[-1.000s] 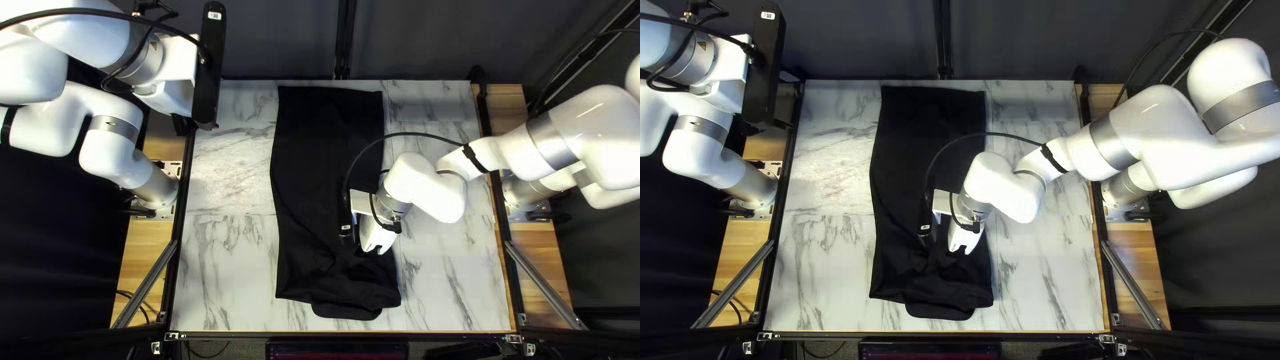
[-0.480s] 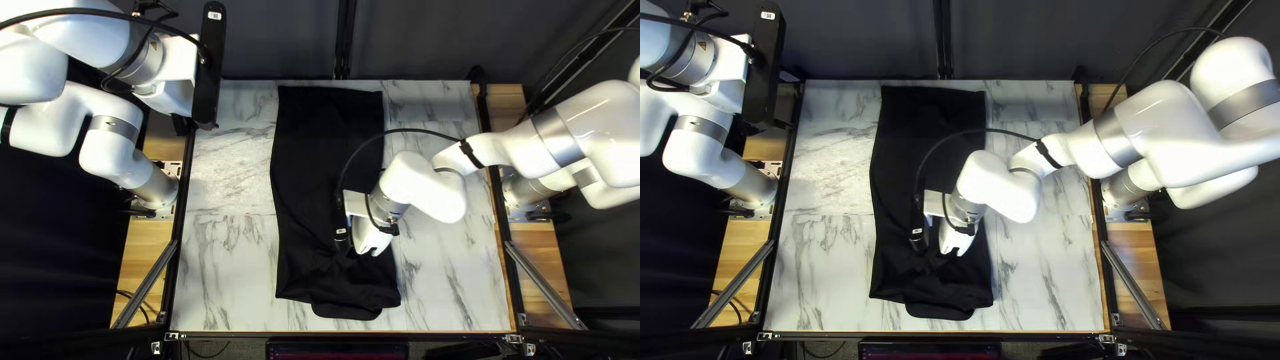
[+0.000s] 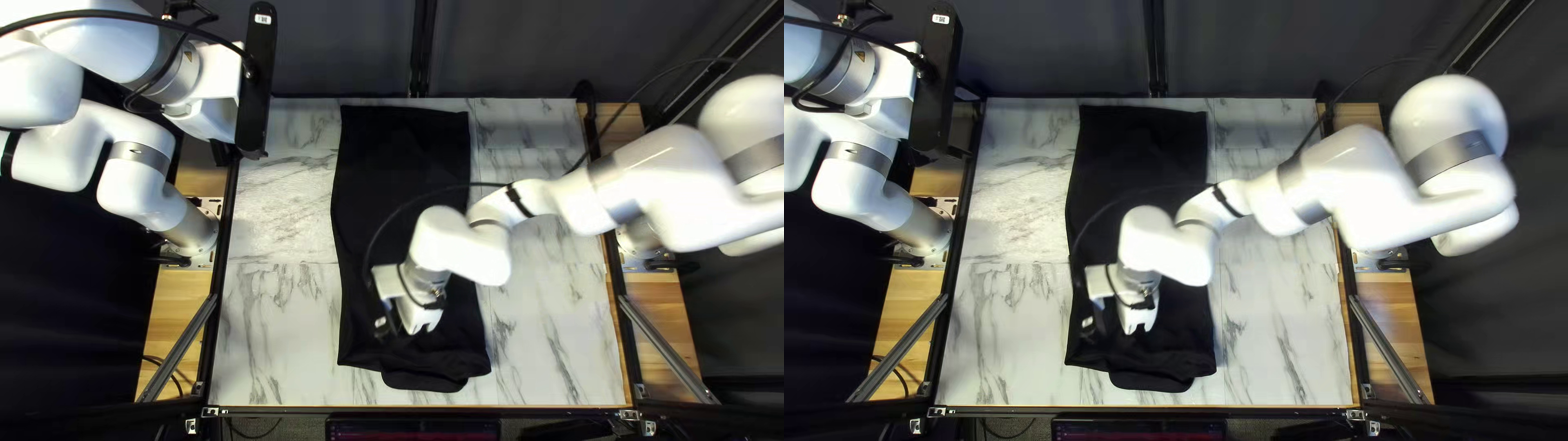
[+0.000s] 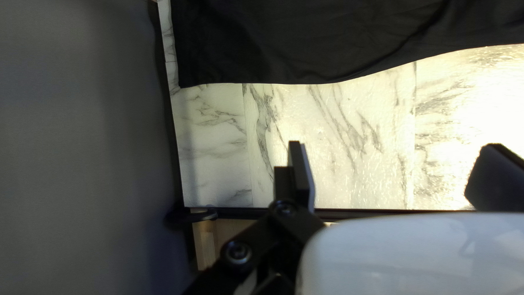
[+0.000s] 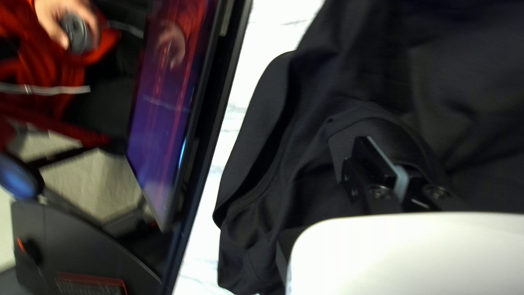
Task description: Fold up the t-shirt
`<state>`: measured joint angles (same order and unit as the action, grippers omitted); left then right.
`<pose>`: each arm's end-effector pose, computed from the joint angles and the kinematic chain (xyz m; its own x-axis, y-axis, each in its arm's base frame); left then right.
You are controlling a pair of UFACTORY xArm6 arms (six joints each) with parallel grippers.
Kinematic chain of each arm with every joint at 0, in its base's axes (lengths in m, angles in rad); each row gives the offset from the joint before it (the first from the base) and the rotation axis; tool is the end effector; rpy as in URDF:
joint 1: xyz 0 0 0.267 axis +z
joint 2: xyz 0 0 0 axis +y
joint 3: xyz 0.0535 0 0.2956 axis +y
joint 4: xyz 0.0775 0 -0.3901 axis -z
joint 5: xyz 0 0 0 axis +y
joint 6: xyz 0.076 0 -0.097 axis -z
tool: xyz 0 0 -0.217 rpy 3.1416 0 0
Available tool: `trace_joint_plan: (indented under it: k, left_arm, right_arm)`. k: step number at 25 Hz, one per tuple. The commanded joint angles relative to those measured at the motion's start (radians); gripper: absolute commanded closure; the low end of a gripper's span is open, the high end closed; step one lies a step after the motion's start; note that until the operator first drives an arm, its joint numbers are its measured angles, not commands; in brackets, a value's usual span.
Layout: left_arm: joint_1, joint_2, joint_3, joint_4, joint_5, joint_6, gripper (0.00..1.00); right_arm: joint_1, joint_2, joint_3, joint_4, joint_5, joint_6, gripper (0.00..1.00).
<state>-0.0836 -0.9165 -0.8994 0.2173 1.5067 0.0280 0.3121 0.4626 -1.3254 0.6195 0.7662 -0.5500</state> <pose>0.3283 0.0392 0.3903 0.9473 -0.1207 0.2969 -0.0559 -0.9744 -0.2176 0.5916 0.2903 0.0306 0.9036 0.3639 0.2261 0.4257 -0.8217 -0.3788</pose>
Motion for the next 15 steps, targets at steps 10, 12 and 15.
trace_joint_plan:
  k: [10, 12, 15]
  left_arm:
    - [0.000, 0.000, 0.000, 0.000, 0.000, 0.000, 0.00]
    - [0.000, 0.000, 0.000, 0.000, 0.000, 0.000, 0.00]
    - [0.000, 0.000, 0.000, 0.000, 0.000, 0.000, 0.00]
  right_arm:
    - [0.089, -0.293, 0.403, 0.148, -0.250, 0.060, 0.00]
    - [0.135, -0.335, 0.453, 0.136, -0.283, 0.126, 0.00]
    - [0.181, -0.369, 0.496, 0.129, -0.302, 0.175, 0.00]
